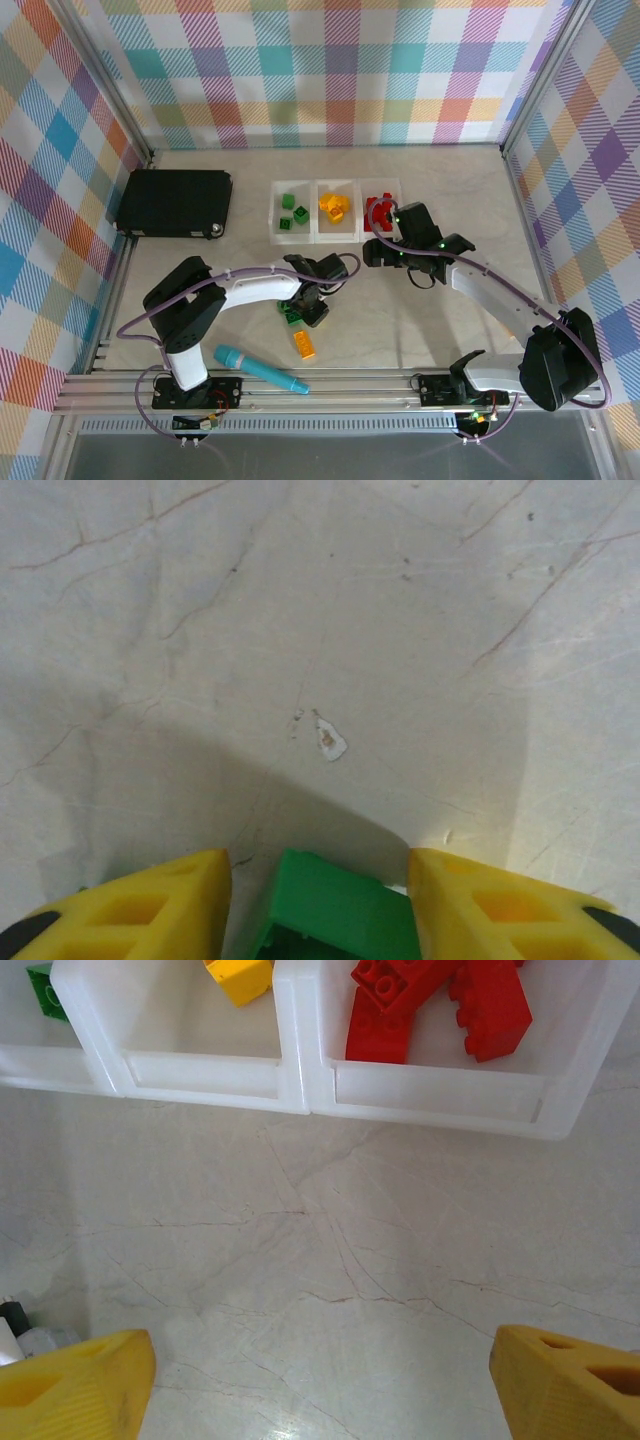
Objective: Sort the legos into containers by color
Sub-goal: Pick up the lego from the middle-left of the table, then place the lego in the container.
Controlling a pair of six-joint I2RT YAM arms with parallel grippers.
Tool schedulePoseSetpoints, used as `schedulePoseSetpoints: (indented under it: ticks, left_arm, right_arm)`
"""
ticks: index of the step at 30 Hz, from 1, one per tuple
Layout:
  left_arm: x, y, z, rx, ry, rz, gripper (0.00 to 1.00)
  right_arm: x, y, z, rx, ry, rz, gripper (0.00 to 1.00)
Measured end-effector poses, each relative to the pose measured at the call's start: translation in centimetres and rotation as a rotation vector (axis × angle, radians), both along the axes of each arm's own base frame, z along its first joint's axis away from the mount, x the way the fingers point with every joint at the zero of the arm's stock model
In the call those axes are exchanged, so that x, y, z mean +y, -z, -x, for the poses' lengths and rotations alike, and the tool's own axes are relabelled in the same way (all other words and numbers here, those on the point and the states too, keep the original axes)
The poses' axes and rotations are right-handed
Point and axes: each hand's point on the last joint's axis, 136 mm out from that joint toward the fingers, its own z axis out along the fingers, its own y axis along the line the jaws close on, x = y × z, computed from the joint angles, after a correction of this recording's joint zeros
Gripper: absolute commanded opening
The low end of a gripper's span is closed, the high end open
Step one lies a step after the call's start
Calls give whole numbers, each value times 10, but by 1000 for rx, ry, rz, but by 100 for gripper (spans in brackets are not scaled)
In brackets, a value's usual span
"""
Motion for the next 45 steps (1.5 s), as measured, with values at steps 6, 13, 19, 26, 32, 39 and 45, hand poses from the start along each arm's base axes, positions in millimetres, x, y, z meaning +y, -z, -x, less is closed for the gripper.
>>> schedulePoseSetpoints:
  ticks: [6,13,19,26,32,39,45]
  left_arm:
    - [-2,0,0,-2,2,-10,35]
    - [-2,-1,-2,2,-18,-30,25]
    - [4,-5,-16,-68,-39,-79,20]
    - [-3,-37,-54,-224,-68,-73,18]
    - [-1,-84,-98,-352,-147,-4,18]
    - [22,-146,-159,-494,-295,128,19]
    - [52,-202,-225,-661,-476,276,21]
  right_arm:
    - [-3,4,2,12,7,10,87]
    - [-4,4,2,9,12,15,87]
    - [-5,3,1,3,15,18,87]
    - [-6,0,1,-7,18,18,88]
    - [-9,-5,0,-23,29,19,88]
    - [-13,-9,1,-42,34,26,89]
    - [-16,-5,6,-30,26,41,89]
